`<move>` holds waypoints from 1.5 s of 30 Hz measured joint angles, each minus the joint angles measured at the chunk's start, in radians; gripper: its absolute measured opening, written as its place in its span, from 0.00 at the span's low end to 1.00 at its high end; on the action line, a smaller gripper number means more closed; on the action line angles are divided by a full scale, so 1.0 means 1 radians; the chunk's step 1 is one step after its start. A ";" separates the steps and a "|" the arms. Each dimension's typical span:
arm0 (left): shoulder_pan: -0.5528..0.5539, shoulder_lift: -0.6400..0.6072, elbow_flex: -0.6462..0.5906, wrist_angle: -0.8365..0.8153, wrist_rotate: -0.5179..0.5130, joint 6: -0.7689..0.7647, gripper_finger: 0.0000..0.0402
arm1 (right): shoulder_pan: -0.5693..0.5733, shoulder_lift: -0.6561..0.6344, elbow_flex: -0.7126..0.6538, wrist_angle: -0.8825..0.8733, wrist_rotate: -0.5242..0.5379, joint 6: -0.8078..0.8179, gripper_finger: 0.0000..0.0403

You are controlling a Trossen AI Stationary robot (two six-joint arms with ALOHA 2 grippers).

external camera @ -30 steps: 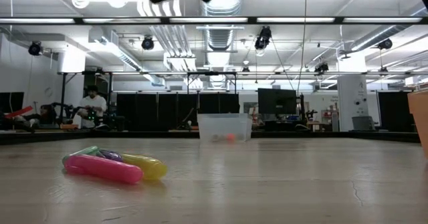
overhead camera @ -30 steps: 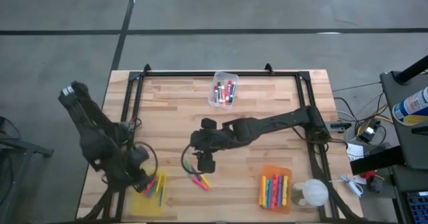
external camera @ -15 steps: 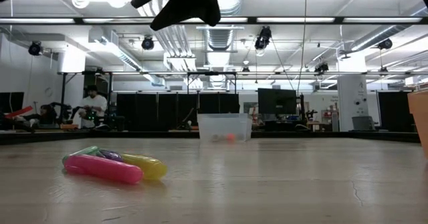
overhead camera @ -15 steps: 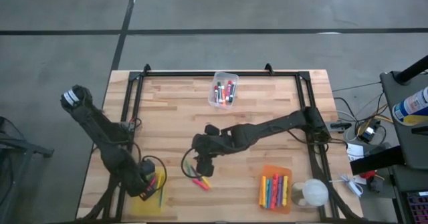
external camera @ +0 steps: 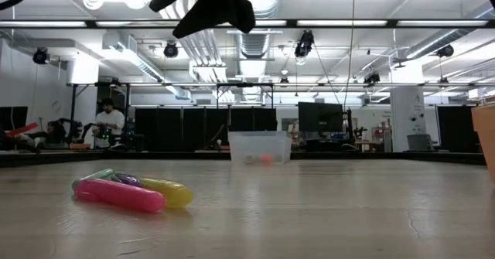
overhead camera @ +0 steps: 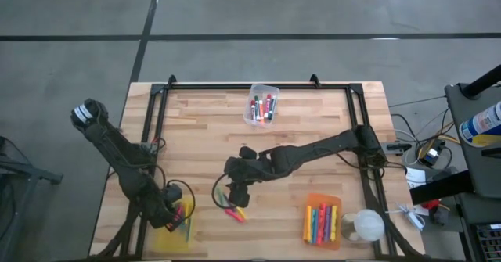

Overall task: Pick & Place Markers
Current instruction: Put the yellow highlighter into the yellow bin

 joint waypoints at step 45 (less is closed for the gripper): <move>0.001 -0.232 0.437 0.032 -0.818 0.715 0.38 | 0.175 0.153 -0.215 0.259 0.051 0.388 0.53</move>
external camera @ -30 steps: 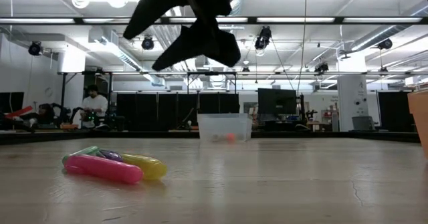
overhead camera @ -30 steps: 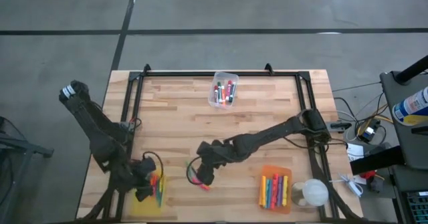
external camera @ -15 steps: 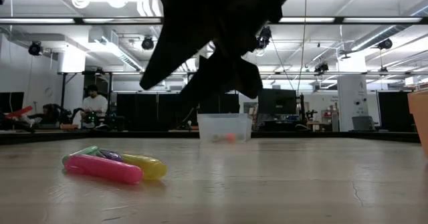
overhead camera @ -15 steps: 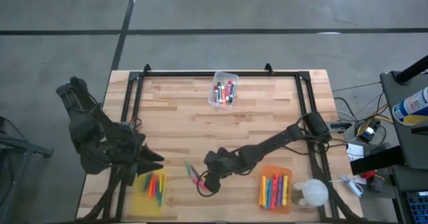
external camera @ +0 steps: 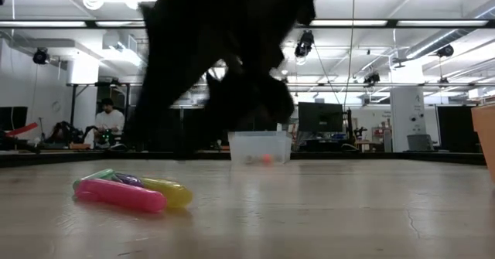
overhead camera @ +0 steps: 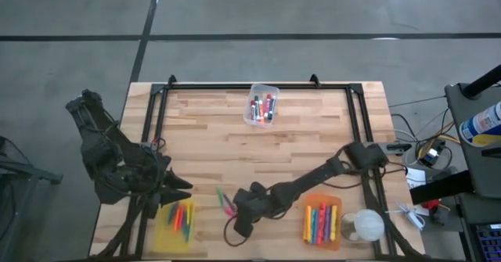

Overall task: Pick & Place Markers
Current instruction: Put the yellow highlighter into the yellow bin

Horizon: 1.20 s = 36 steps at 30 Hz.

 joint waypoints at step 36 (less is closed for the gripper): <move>-0.003 0.000 0.000 -0.014 0.032 -0.006 0.38 | -0.094 0.166 0.313 -0.487 -0.145 -0.243 0.07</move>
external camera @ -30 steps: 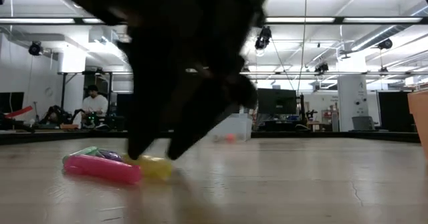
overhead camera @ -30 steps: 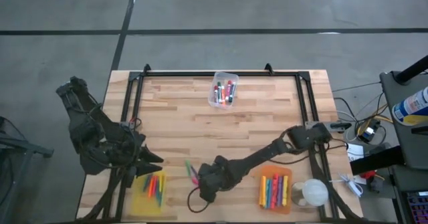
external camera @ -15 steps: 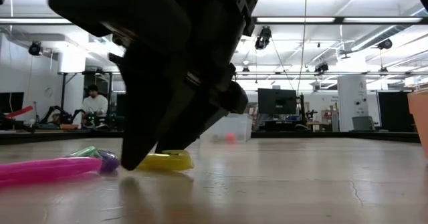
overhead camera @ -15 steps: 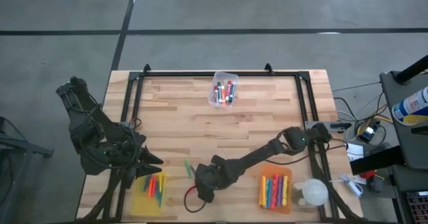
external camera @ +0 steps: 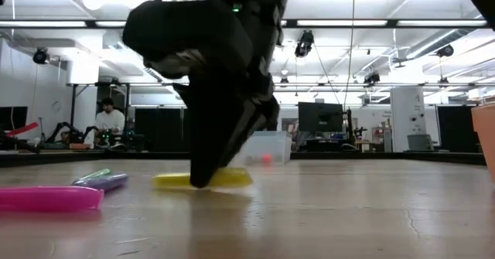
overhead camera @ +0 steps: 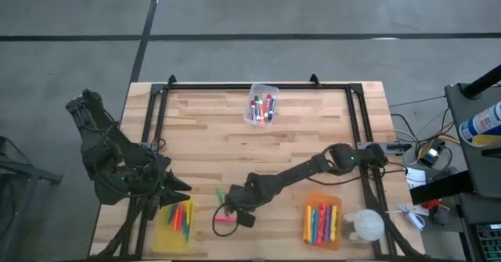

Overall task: Pick & Place Markers
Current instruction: Put the yellow highlighter into the yellow bin

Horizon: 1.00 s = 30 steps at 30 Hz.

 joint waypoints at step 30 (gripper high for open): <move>0.015 0.029 -0.001 0.052 -0.265 0.341 0.38 | -0.008 -0.218 0.364 0.110 0.159 -0.346 0.07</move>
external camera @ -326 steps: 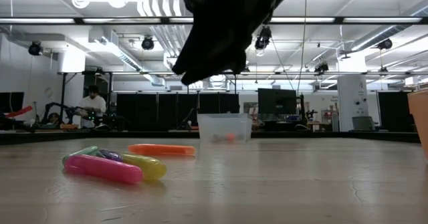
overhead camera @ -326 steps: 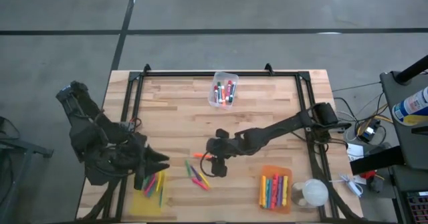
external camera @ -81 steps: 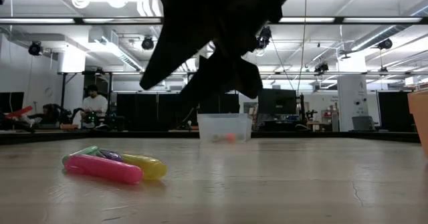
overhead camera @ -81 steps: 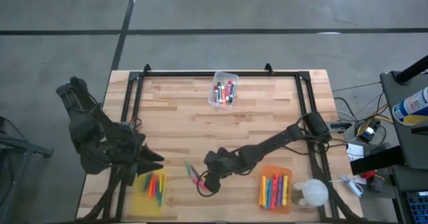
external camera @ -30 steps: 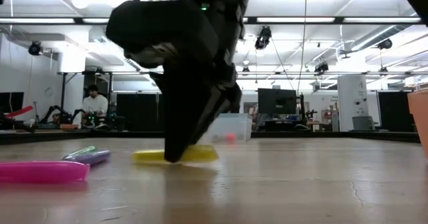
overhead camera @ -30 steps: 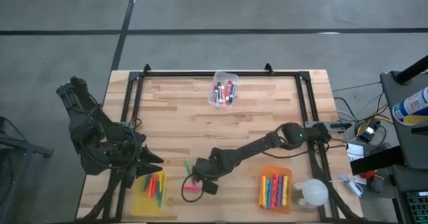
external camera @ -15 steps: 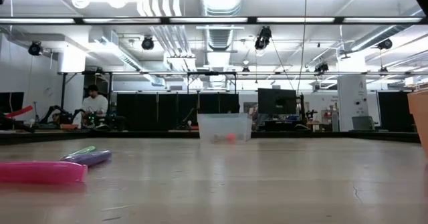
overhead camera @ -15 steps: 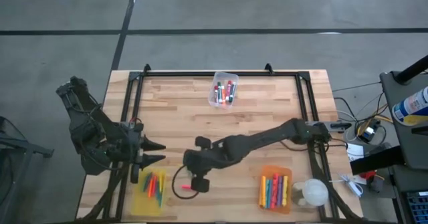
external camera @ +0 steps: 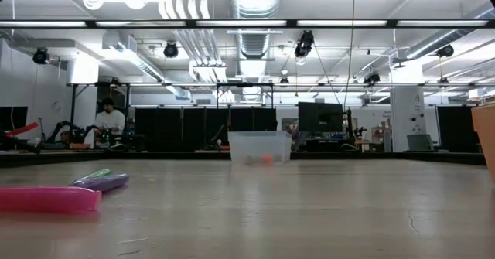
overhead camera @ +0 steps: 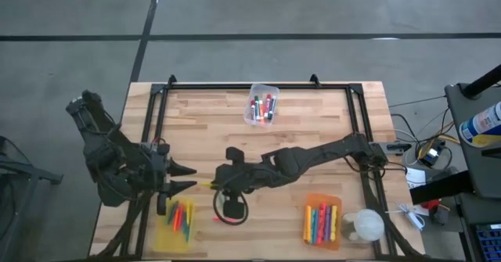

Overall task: Pick & Place Markers
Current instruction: Put the yellow highlighter into the yellow bin

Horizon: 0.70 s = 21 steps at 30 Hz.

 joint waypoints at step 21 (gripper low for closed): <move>0.007 0.078 0.000 0.027 -0.014 -0.009 0.37 | 0.004 -0.005 0.002 0.087 -0.013 -0.008 0.07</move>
